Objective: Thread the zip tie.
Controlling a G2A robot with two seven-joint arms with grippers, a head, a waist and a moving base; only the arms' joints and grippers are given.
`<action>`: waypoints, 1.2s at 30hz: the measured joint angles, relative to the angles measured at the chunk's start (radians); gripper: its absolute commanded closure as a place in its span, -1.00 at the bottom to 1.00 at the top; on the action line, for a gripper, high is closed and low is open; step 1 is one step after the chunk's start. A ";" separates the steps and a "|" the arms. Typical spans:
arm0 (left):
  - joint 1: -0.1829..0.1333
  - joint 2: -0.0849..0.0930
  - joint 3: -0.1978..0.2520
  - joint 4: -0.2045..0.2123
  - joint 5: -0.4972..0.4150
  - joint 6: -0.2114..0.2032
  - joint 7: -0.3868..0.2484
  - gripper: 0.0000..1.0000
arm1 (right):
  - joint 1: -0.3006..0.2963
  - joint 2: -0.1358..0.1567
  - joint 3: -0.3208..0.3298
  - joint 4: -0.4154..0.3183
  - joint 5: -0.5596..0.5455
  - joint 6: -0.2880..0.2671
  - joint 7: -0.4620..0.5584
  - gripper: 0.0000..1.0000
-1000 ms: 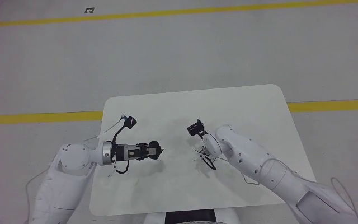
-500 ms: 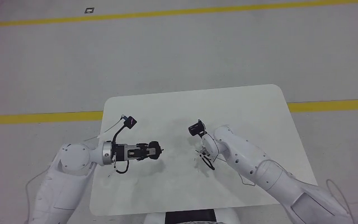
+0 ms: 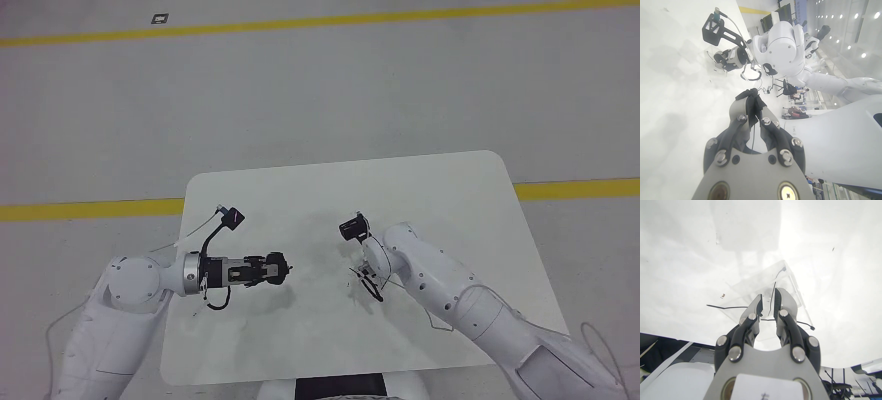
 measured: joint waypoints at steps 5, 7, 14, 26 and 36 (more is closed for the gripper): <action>0.000 0.000 0.000 0.000 0.000 0.000 0.000 1.00 | -0.017 -0.008 0.038 0.007 -0.007 0.000 0.000 0.68; 0.000 0.000 0.000 0.000 0.000 0.000 0.000 1.00 | -0.024 -0.012 0.051 0.009 -0.012 0.000 0.000 0.68; 0.000 0.000 0.000 0.000 0.000 0.000 0.000 1.00 | -0.042 -0.025 0.083 0.022 -0.027 0.000 0.000 0.76; 0.000 0.000 0.000 0.000 0.000 0.000 0.000 1.00 | -0.049 -0.043 0.097 0.039 -0.046 0.000 0.000 1.00; 0.000 0.000 0.000 0.000 0.000 0.000 0.000 1.00 | -0.076 -0.037 0.131 -0.030 -0.077 0.000 0.000 1.00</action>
